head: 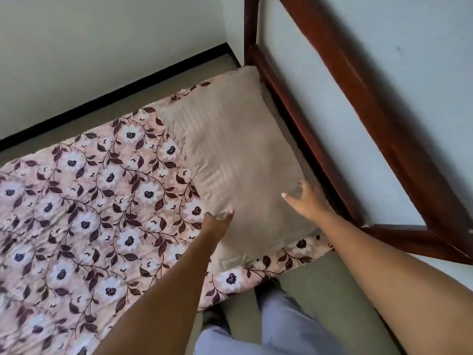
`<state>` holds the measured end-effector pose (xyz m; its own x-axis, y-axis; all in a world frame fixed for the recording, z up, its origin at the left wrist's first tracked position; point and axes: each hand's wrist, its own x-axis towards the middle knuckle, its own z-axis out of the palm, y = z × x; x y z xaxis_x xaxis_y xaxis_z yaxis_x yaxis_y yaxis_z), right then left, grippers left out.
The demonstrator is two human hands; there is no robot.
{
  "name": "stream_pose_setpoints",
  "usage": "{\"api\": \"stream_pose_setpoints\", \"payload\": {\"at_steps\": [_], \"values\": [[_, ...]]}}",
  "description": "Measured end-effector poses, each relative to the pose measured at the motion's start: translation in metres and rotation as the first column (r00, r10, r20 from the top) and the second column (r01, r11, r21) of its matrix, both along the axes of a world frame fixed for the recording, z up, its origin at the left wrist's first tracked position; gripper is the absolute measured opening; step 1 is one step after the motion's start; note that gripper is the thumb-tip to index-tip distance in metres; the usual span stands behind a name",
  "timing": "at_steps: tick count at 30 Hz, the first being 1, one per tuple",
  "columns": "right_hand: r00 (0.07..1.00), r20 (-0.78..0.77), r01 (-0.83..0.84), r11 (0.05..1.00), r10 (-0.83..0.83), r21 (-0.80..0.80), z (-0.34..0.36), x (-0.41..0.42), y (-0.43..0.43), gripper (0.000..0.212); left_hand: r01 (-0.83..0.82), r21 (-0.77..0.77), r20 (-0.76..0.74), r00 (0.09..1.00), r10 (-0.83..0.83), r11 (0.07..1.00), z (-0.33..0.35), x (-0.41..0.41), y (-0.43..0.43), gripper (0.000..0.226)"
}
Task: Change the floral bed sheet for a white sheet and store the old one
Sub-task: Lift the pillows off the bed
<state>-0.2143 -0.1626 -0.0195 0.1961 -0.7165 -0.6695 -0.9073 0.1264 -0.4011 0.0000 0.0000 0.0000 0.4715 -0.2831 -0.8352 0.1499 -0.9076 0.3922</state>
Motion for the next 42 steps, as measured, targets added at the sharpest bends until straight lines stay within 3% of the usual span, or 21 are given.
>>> {"api": "stream_pose_setpoints", "payload": {"at_steps": [4, 7, 9, 10, 12, 13, 14, 16, 18, 20, 21, 23, 25, 27, 29, 33, 36, 39, 42], "values": [[0.994, -0.043, -0.1, 0.994, 0.099, -0.047, -0.005, 0.001, -0.003, 0.093, -0.073, -0.052, -0.073, 0.995, 0.069, 0.996, -0.012, 0.004, 0.004, 0.065], [0.992, -0.049, -0.117, 0.991, 0.114, -0.062, -0.01, 0.005, -0.001, 0.087, -0.07, -0.095, -0.108, 0.992, 0.06, 0.993, -0.018, 0.002, 0.006, 0.039], [0.999, -0.036, -0.012, 0.996, 0.009, -0.085, -0.018, 0.003, 0.0, 0.078, 0.092, -0.077, 0.048, 0.995, -0.089, 0.993, -0.027, -0.001, 0.01, 0.034], [0.997, -0.018, 0.079, 0.99, -0.082, -0.116, -0.022, -0.001, 0.002, 0.072, 0.251, -0.02, 0.226, 0.944, -0.24, 0.968, -0.032, -0.004, 0.014, 0.039], [0.959, 0.023, 0.279, 0.938, -0.281, -0.205, -0.03, -0.013, 0.012, 0.063, 0.544, 0.065, 0.585, 0.658, -0.474, 0.836, -0.04, -0.019, 0.023, 0.041], [0.934, 0.026, 0.353, 0.909, -0.356, -0.223, -0.034, -0.02, 0.018, 0.06, 0.645, 0.048, 0.671, 0.545, -0.503, 0.762, -0.038, -0.03, 0.025, 0.038], [0.912, 0.013, 0.402, 0.89, -0.409, -0.216, -0.04, -0.03, 0.026, 0.058, 0.721, -0.003, 0.678, 0.51, -0.529, 0.692, -0.039, -0.044, 0.026, 0.038], [0.907, -0.021, 0.412, 0.896, -0.421, -0.166, -0.049, -0.045, 0.037, 0.057, 0.763, -0.087, 0.628, 0.541, -0.559, 0.64, -0.035, -0.073, 0.028, 0.042], [0.922, -0.043, 0.371, 0.912, -0.384, -0.176, -0.057, -0.055, 0.042, 0.062, 0.651, -0.105, 0.598, 0.646, -0.475, 0.752, -0.034, -0.091, 0.025, 0.051], [0.944, -0.052, 0.304, 0.92, -0.326, -0.247, -0.059, -0.054, 0.04, 0.066, 0.353, -0.063, 0.528, 0.805, -0.269, 0.933, -0.039, -0.083, 0.019, 0.066], [0.956, -0.054, 0.261, 0.923, -0.287, -0.284, -0.058, -0.05, 0.035, 0.068, 0.194, -0.011, 0.476, 0.864, -0.166, 0.981, -0.045, -0.072, 0.015, 0.074], [0.977, -0.059, 0.177, 0.939, -0.203, -0.296, -0.058, -0.039, 0.025, 0.073, -0.028, 0.06, 0.342, 0.94, 0.005, 0.998, -0.059, -0.043, 0.011, 0.079], [0.98, -0.05, 0.178, 0.964, -0.191, -0.196, -0.055, -0.025, 0.012, 0.083, -0.114, -0.02, 0.106, 0.988, 0.116, 0.993, -0.065, -0.022, 0.011, 0.069], [0.977, -0.012, 0.209, 0.972, -0.212, -0.108, -0.052, -0.016, 0.004, 0.091, -0.205, -0.061, -0.055, 0.978, 0.202, 0.977, -0.063, -0.011, 0.013, 0.073], [0.967, 0.082, 0.245, 0.969, -0.241, -0.043, -0.039, -0.003, -0.004, 0.094, -0.3, -0.083, -0.079, 0.952, 0.294, 0.95, -0.062, -0.003, 0.012, 0.079], [0.941, 0.262, 0.198, 0.977, -0.212, 0.079, -0.008, 0.035, -0.021, 0.066, -0.416, -0.218, -0.016, 0.906, 0.423, 0.883, -0.041, 0.017, 0.006, 0.059], [0.923, 0.332, 0.204, 0.979, -0.194, 0.005, 0.023, 0.068, -0.02, 0.049, -0.479, -0.355, 0.039, 0.85, 0.525, 0.803, -0.013, 0.041, 0.005, 0.036], [0.921, 0.351, 0.229, 0.965, -0.172, -0.128, 0.059, 0.108, -0.002, 0.032, -0.484, -0.453, 0.11, 0.804, 0.585, 0.749, 0.022, 0.078, 0.013, 0.029], [0.875, 0.448, 0.292, 0.938, -0.182, -0.188, 0.085, 0.162, 0.035, 0.039, -0.457, -0.523, 0.193, 0.758, 0.623, 0.719, 0.058, 0.131, 0.039, 0.027]]}}
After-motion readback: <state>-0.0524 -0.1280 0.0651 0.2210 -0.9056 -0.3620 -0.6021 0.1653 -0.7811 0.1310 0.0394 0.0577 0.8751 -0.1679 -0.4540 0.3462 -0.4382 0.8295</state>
